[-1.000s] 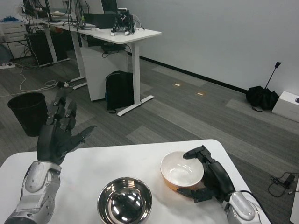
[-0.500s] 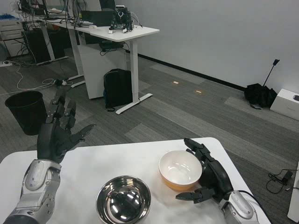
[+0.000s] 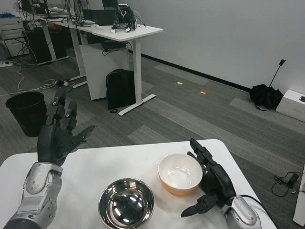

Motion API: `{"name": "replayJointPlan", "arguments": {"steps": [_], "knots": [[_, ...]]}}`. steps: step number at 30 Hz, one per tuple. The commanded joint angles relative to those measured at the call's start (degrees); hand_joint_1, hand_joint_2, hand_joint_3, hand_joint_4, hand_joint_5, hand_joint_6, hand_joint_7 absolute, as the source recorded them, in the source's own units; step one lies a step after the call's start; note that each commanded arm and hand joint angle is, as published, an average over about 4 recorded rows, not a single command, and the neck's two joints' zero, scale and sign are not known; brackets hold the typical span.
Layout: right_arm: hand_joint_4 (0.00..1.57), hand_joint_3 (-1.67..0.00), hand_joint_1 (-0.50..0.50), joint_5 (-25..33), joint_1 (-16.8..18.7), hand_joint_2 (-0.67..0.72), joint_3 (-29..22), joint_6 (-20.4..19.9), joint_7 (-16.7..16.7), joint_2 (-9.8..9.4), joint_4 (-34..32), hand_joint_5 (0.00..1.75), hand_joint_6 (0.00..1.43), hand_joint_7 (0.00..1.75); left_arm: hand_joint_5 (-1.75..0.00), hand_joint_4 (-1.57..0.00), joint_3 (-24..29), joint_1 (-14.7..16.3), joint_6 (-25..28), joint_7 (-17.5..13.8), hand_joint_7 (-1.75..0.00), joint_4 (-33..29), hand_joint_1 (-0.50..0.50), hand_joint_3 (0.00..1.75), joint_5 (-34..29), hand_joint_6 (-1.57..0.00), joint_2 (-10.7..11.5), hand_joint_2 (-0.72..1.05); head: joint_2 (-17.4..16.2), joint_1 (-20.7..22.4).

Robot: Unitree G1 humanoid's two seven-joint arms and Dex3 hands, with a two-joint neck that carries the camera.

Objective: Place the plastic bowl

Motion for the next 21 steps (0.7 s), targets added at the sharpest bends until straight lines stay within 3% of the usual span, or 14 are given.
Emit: {"name": "replayJointPlan", "arguments": {"steps": [1,5,13,21], "knots": [[0.00,-0.16,-0.46,0.0,1.4,0.14,-1.5,-1.5,-0.7,0.36,-2.2,0.00,0.00,0.00,0.00,0.00,0.0,1.1,-1.1,-0.2,0.00,0.1,-0.50,0.04,-0.4,0.00,0.4,0.69,0.2,0.1],[0.00,-0.16,-0.46,-0.1,1.9,0.09,-4.9,-2.4,-1.4,0.52,-4.7,0.00,0.00,0.00,0.00,0.00,-0.4,1.3,-1.4,-0.2,0.00,-0.1,-0.50,0.04,-1.2,0.00,0.8,0.69,0.6,0.2],[0.00,-0.16,-0.46,-1.8,1.9,0.08,-16.7,-3.1,-3.3,-0.36,-10.8,0.00,0.00,0.00,0.00,0.00,-0.5,1.3,-2.3,-0.2,0.00,-0.2,-0.50,0.00,-2.0,0.00,1.3,0.69,2.5,0.2],[0.00,-0.16,-0.46,-2.3,0.6,0.01,-22.3,-3.2,-5.3,-1.74,-16.5,0.00,0.00,0.00,0.00,0.00,0.0,1.6,-2.5,-0.1,0.00,-0.3,-0.50,0.00,-2.2,0.00,1.1,0.69,3.9,-0.5]]}}
